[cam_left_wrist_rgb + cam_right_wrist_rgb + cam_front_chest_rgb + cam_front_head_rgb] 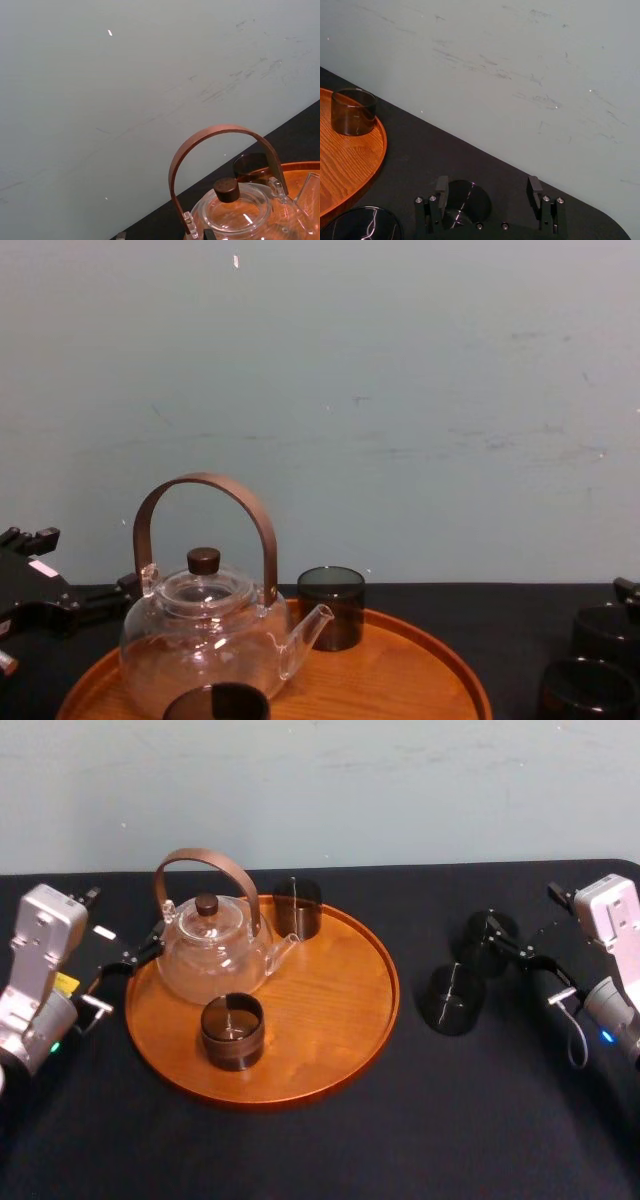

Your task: Pick up the glass from the table and place it on the tray.

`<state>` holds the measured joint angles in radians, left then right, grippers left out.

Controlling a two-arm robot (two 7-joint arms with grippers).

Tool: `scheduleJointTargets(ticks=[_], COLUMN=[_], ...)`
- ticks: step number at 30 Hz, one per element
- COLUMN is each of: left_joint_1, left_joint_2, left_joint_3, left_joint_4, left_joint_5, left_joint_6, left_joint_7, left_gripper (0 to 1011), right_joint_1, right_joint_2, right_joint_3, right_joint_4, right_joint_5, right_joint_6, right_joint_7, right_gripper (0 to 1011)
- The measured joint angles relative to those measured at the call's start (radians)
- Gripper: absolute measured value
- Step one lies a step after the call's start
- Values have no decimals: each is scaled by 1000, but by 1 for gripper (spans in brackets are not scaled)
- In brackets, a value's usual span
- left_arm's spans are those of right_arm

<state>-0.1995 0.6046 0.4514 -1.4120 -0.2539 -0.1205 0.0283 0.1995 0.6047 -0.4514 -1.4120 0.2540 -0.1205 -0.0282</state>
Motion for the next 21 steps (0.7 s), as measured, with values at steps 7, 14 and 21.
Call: scheduleJointTargets(ticks=[7, 14, 21], left_joint_1=[0, 0, 0], left_joint_2=[0, 0, 0], left_joint_3=[0, 0, 0], left_joint_4=[0, 0, 0], left_joint_5=[0, 0, 0], left_joint_6=[0, 0, 0], left_joint_7=[0, 0, 0], left_gripper=[1001, 1002, 1001], right_joint_1=[0, 0, -18], right_joint_2=[0, 0, 3], right_joint_3=[0, 0, 15], right_joint_4=[0, 0, -22], right_joint_5=[0, 0, 13], right_joint_6=[0, 0, 5], right_joint_7=[0, 0, 30], right_gripper=[1002, 1002, 1002])
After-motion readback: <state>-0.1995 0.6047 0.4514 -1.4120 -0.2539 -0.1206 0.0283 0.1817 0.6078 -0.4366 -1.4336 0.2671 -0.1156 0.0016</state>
